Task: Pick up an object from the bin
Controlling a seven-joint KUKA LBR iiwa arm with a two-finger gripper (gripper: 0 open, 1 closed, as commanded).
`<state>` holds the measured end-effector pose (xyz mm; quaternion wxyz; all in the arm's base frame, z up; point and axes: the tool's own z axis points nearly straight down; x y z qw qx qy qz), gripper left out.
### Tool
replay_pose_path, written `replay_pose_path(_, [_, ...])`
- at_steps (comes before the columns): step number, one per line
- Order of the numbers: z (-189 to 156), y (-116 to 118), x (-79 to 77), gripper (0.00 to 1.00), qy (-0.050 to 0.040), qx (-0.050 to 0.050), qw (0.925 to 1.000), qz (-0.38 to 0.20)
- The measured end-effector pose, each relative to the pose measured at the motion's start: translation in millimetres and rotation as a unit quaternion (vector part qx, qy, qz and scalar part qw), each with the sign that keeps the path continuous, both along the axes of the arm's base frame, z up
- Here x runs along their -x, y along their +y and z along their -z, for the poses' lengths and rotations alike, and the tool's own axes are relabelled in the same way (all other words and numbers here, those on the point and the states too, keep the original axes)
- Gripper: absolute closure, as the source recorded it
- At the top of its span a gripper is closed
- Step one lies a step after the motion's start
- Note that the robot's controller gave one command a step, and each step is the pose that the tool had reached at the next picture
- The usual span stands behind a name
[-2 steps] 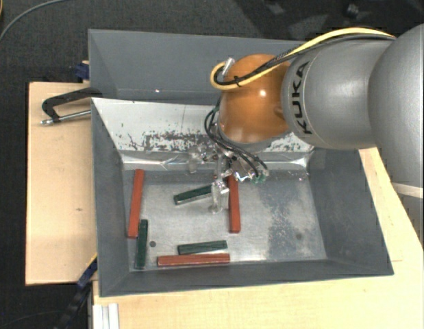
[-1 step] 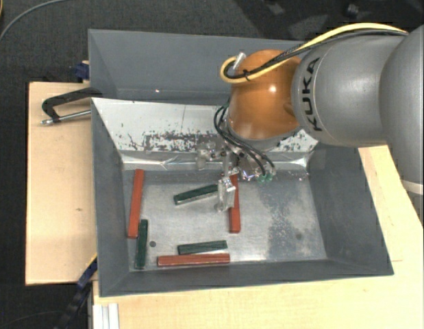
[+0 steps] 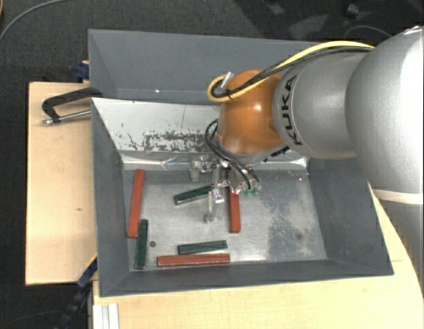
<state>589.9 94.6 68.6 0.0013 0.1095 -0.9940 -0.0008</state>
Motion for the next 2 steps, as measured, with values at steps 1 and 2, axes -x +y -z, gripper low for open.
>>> replay_pose_path(1, [-1.1, 1.0, -0.8, 0.0, -0.0018, 0.0, 1.0, 0.0])
replay_pose_path(2, [-1.4, 1.0, -1.0, 1.0, -0.0021, 0.0, 1.0, 0.0])
